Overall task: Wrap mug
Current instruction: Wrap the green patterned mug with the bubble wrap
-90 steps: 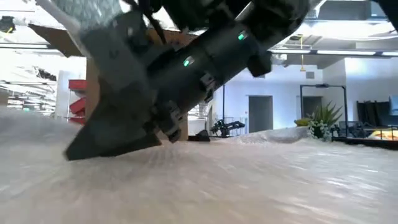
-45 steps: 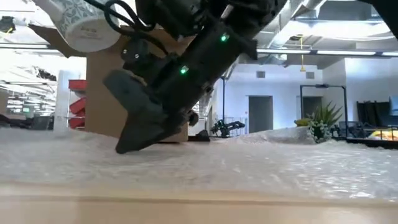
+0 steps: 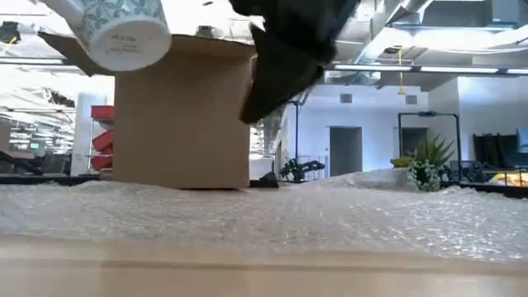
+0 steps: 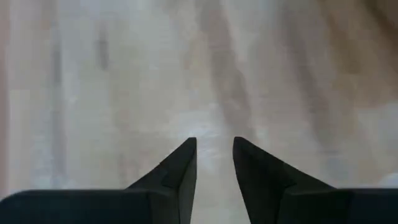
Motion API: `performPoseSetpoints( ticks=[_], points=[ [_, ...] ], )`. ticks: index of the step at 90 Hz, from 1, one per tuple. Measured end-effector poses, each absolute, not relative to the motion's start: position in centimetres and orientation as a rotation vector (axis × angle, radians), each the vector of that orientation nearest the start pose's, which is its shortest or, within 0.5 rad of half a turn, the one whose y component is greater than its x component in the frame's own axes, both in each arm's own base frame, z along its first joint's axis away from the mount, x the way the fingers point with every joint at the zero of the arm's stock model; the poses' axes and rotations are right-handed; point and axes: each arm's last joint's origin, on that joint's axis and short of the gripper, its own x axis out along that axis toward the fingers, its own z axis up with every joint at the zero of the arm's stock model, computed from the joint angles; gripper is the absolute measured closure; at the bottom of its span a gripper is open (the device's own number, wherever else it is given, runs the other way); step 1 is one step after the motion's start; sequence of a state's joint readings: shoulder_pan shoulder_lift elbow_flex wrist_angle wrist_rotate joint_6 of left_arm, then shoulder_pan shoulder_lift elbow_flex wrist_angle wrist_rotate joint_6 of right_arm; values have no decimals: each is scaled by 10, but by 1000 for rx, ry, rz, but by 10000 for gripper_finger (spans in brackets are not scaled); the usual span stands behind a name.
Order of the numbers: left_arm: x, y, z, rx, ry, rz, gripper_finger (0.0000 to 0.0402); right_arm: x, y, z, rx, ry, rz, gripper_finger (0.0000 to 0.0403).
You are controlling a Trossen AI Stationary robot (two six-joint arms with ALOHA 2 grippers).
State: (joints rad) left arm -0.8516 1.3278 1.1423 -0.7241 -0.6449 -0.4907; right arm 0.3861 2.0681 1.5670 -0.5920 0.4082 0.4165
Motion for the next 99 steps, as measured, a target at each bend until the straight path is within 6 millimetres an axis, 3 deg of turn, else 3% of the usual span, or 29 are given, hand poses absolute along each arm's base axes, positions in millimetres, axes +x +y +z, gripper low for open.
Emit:
performPoseSetpoints(
  ticks=[15,27,37,51,67,91,99],
  points=[
    [202,-196,292,180,679,-32,396,419,161,130,-27,994,-223,308],
    [205,-199,291,196,690,-37,396,437,157,110,14,902,-225,308],
    [206,-199,292,194,688,-36,395,449,152,108,4,821,-193,308],
    [207,-198,292,191,686,-28,395,438,146,131,-41,884,-186,308],
    [211,-195,292,158,686,-7,395,415,156,188,-44,863,-179,308],
    [226,-184,284,124,669,-13,395,344,186,245,-103,921,-302,308],
    [236,-176,282,132,650,-5,395,323,194,252,-88,922,-360,308]
  ],
)
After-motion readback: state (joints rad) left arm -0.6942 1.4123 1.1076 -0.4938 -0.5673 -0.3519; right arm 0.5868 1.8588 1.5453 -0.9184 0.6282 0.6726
